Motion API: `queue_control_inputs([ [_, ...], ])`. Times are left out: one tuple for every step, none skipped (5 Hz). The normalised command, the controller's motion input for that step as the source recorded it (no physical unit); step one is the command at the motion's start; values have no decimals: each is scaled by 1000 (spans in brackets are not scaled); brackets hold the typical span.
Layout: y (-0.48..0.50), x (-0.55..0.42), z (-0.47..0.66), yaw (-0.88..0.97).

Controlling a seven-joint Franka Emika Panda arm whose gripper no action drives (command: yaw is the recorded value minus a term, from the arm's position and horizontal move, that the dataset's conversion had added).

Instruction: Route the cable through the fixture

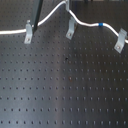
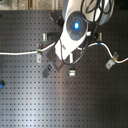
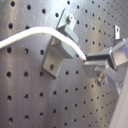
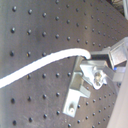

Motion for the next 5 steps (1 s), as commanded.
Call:
queue_control_inputs([
  [174, -118, 182, 111],
  [207, -123, 321, 174],
  [156, -47, 358, 169],
  [9, 8, 506, 0],
  [0, 0, 0, -51],
])
